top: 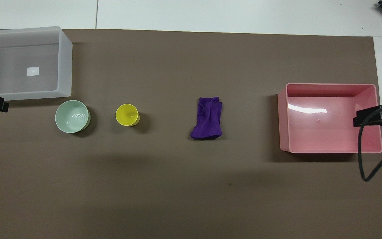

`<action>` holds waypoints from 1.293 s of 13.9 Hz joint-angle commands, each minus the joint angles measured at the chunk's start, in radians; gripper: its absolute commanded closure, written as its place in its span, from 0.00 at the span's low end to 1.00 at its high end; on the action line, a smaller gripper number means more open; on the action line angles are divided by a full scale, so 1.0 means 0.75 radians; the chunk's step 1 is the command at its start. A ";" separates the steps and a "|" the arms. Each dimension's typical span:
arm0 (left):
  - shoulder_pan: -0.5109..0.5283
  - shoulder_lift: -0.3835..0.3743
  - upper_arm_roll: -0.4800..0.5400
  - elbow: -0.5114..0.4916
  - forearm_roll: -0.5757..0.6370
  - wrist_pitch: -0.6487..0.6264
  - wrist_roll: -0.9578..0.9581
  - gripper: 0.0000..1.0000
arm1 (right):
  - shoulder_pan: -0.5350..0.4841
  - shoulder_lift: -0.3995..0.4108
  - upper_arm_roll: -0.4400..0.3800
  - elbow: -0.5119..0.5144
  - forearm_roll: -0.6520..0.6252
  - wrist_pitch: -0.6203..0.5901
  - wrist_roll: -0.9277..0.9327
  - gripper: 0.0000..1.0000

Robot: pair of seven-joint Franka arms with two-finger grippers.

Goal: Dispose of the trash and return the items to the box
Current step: 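Reach the right gripper to the purple glove while the left gripper reaches the bowl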

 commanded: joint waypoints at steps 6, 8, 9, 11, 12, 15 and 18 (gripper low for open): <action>0.005 -0.037 -0.011 -0.041 -0.013 0.004 -0.015 0.00 | -0.015 -0.009 0.011 -0.014 0.011 0.002 0.011 0.00; -0.003 -0.039 -0.013 -0.049 -0.007 0.021 -0.019 0.00 | 0.000 -0.009 0.011 -0.018 0.013 0.014 0.013 0.00; -0.003 -0.043 -0.013 -0.076 -0.005 0.053 -0.015 0.00 | 0.012 -0.009 0.017 -0.022 0.013 0.050 0.017 0.00; -0.005 -0.082 -0.015 -0.184 -0.003 0.178 -0.021 0.00 | 0.103 -0.011 0.017 -0.083 0.015 0.171 0.042 0.00; -0.005 -0.076 -0.018 -0.197 -0.003 0.207 -0.021 0.00 | 0.152 -0.009 0.017 -0.130 0.015 0.242 0.080 0.00; -0.001 -0.040 -0.018 -0.274 -0.003 0.341 -0.021 0.00 | 0.261 0.078 0.017 -0.194 0.070 0.463 0.132 0.00; -0.001 0.001 -0.018 -0.409 -0.003 0.538 -0.025 0.00 | 0.404 0.238 0.019 -0.196 0.070 0.678 0.179 0.00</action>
